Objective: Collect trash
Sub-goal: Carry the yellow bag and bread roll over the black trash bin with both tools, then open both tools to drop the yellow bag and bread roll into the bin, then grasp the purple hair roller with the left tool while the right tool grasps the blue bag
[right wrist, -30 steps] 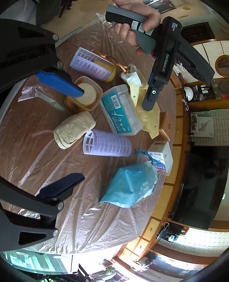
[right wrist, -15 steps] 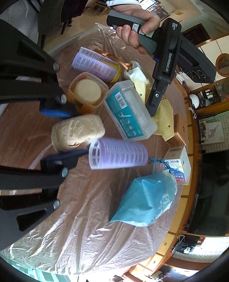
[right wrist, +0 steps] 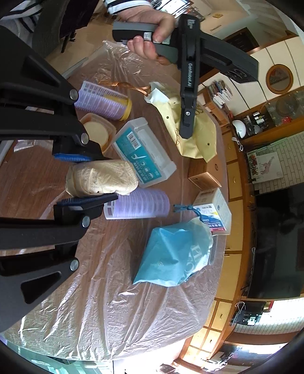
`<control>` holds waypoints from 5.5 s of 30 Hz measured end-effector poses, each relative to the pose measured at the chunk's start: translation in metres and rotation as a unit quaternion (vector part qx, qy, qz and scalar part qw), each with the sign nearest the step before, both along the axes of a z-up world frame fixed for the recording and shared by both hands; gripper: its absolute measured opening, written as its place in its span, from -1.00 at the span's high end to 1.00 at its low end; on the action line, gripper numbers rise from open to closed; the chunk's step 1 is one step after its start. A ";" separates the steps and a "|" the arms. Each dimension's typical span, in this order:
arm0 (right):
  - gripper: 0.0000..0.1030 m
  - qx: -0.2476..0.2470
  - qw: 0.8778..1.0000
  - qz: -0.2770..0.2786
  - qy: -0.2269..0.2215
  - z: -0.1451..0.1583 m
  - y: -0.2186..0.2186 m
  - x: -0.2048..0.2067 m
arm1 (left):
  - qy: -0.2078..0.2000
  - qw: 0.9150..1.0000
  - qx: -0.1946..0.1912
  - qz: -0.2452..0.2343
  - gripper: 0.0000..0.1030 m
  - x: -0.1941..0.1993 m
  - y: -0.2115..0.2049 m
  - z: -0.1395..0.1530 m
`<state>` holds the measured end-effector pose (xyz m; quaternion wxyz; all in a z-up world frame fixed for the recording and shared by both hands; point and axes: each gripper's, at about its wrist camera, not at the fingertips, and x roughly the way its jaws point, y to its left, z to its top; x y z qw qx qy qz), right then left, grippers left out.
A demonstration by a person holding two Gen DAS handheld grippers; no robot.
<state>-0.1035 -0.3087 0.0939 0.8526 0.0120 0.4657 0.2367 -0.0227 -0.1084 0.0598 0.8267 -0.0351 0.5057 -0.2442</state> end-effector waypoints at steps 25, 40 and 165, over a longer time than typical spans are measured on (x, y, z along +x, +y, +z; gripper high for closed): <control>0.55 0.042 0.999 -0.027 -0.002 0.040 -0.017 -0.037 | -0.081 0.996 -0.015 0.025 0.08 -0.093 0.021 0.053; 0.55 0.044 0.998 0.006 0.032 0.030 -0.012 -0.088 | -0.079 0.996 0.025 -0.042 0.08 -0.161 -0.006 0.035; -0.92 -0.055 0.990 -0.119 -0.043 0.040 -0.033 -0.085 | -0.061 0.997 0.040 0.001 -0.95 -0.181 -0.025 -0.007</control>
